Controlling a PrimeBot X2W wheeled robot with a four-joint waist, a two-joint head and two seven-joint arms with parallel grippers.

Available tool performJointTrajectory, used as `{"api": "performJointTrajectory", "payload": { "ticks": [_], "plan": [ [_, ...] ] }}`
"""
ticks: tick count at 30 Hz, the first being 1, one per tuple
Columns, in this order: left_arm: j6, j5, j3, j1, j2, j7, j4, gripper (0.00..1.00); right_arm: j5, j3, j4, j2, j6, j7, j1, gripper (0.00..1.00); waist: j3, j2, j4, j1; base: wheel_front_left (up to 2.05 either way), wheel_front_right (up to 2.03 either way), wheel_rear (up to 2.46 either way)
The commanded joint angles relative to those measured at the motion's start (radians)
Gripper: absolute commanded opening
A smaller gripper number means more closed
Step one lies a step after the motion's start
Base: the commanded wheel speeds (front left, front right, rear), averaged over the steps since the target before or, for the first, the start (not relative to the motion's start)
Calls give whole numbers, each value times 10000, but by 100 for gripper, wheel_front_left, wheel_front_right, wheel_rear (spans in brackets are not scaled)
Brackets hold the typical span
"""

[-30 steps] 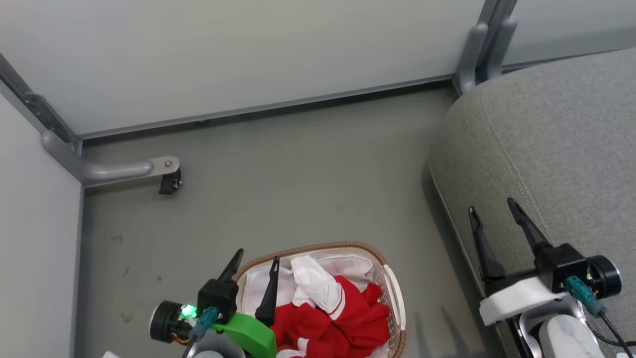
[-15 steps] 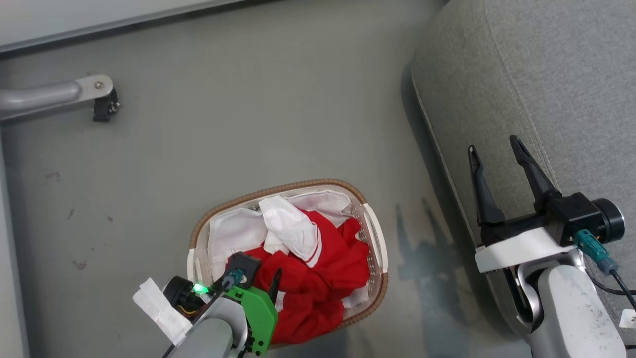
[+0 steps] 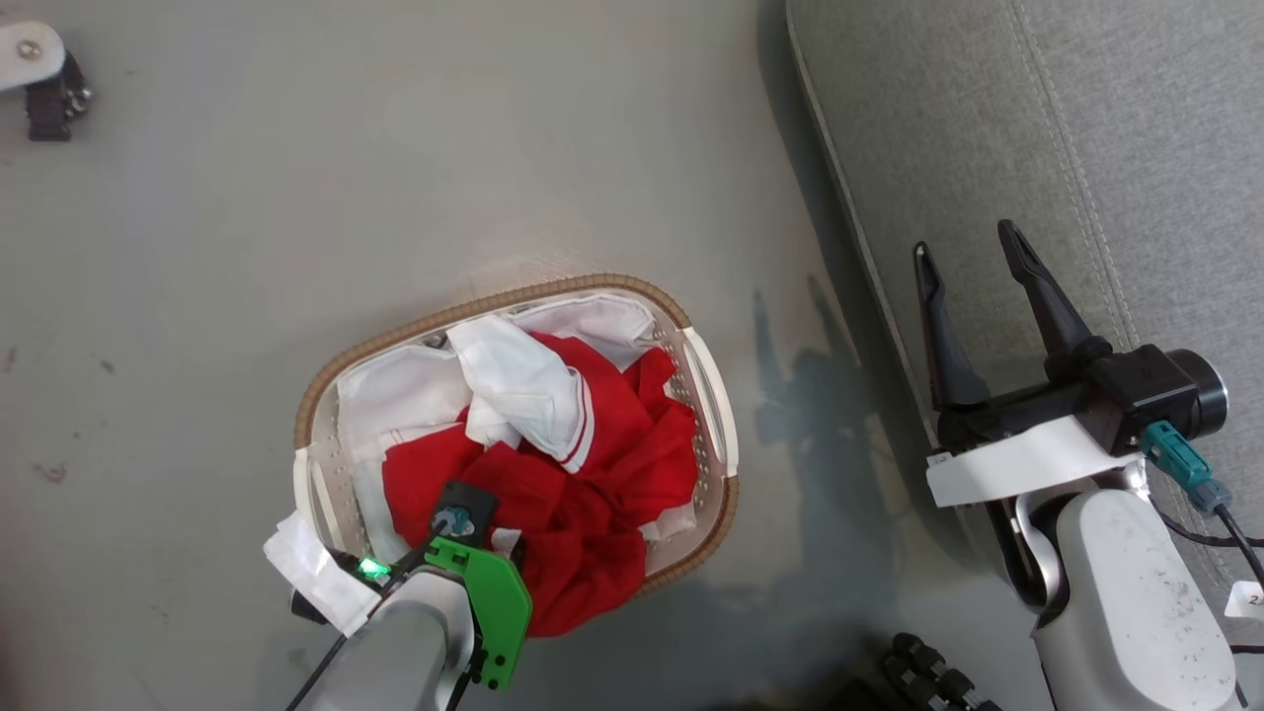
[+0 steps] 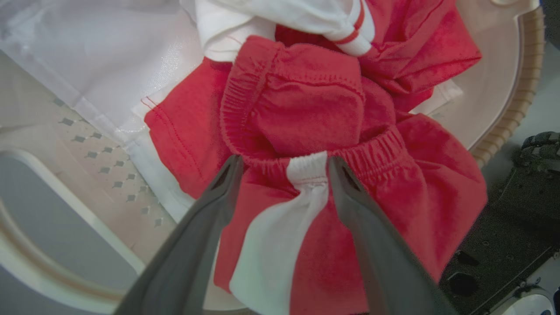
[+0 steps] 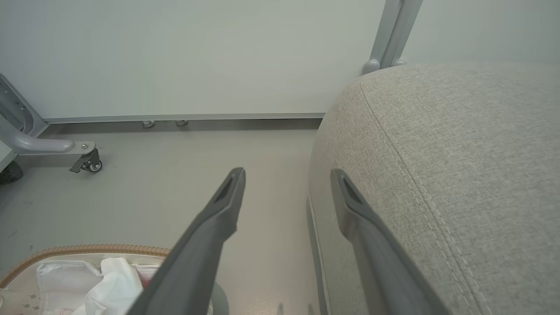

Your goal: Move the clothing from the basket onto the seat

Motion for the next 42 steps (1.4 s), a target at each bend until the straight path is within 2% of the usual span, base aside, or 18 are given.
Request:
{"api": "performJointTrajectory", "payload": {
  "ticks": [1, 12, 27, 28, 30, 31, 32, 42],
  "plan": [
    [119, -102, -22, -245, 66, 53, 104, 100, 88, 65, -50, -26, -3, -22, -167, 100, 409, 0, -190, -2, 0, 0, 0],
    [321, -584, -122, -835, 64, -32, 740, 100, 399, 371, -101, -26, -3, -22, -338, 100, 933, 0, -482, -2, 0, 0, 0],
    [487, -1128, 17, -1404, 64, 362, 1417, 100, 728, 723, -131, -26, -3, -21, -430, 100, 1298, 0, -940, -2, 0, 0, 0],
    [476, -1142, 16, -1422, 65, 359, 1430, 67, 743, 745, -129, -27, -3, -21, -431, 100, 1303, 0, -967, -2, 0, 0, 0],
    [412, -1187, -25, -1439, 64, 360, 1435, 33, 764, 775, -128, -26, -3, -21, -431, 100, 1301, 0, -1009, -2, 0, 0, 0],
    [380, -1229, -42, -1436, 65, 341, 1436, 22, 771, 780, -127, -27, -3, -21, -427, 100, 1290, 0, -1024, -2, 0, 0, 0],
    [359, -1258, -51, -1424, 65, 303, 1435, 0, 774, 783, -119, -27, -3, -21, -420, 100, 1271, 0, -1036, -2, 0, 0, 0],
    [117, -1526, -339, -1081, 64, -78, 1209, 0, 708, 745, 95, -27, -3, -21, -192, 100, 751, 0, -875, -2, 0, 0, 0]
  ]
}}
